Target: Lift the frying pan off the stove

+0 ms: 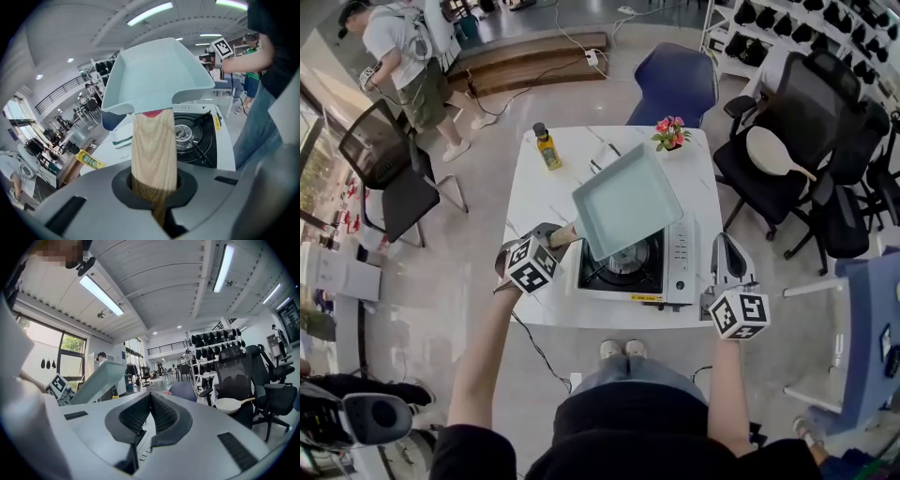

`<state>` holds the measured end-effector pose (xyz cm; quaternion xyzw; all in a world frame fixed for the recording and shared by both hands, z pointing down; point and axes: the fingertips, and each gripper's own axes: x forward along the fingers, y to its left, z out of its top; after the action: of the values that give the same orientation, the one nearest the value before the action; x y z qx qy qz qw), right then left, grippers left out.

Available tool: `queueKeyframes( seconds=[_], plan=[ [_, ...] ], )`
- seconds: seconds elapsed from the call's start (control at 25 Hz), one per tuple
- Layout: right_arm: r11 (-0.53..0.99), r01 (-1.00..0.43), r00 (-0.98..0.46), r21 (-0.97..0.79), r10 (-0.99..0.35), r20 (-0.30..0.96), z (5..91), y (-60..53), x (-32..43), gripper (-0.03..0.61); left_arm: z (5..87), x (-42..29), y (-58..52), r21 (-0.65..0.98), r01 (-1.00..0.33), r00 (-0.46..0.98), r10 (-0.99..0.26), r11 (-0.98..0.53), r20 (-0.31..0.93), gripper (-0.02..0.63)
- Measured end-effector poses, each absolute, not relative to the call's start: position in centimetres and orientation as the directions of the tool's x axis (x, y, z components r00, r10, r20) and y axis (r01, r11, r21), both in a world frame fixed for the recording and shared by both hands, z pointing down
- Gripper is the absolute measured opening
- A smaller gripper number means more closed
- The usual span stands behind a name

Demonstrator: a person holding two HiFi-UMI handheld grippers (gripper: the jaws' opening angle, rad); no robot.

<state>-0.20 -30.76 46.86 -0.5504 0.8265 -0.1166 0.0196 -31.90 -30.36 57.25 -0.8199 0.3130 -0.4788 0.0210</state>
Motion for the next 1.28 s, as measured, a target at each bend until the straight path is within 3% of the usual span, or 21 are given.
queueKeyframes(
  seconds=[0.48,0.8,1.28],
  plan=[
    [0.400,-0.894,-0.423,-0.202,-0.903,0.083,46.2,-30.8,-1.9,0.003,49.7,-29.3,-31.1,-0.265,-0.750,0.446,-0.759,-0.606,0.474,0.014],
    [0.419,-0.891,-0.435,-0.175,-0.898,0.064,45.8,-30.6,-3.0,0.003,45.0,-29.5,-30.7,-0.192,-0.881,0.381,-0.889,-0.432,0.252,0.014],
    [0.421,-0.897,-0.431,-0.132,-0.900,0.061,46.5,-29.9,-4.5,0.003,44.4,-28.3,-28.5,-0.163,-0.923,0.327,-0.933,-0.349,0.148,0.014]
  ],
)
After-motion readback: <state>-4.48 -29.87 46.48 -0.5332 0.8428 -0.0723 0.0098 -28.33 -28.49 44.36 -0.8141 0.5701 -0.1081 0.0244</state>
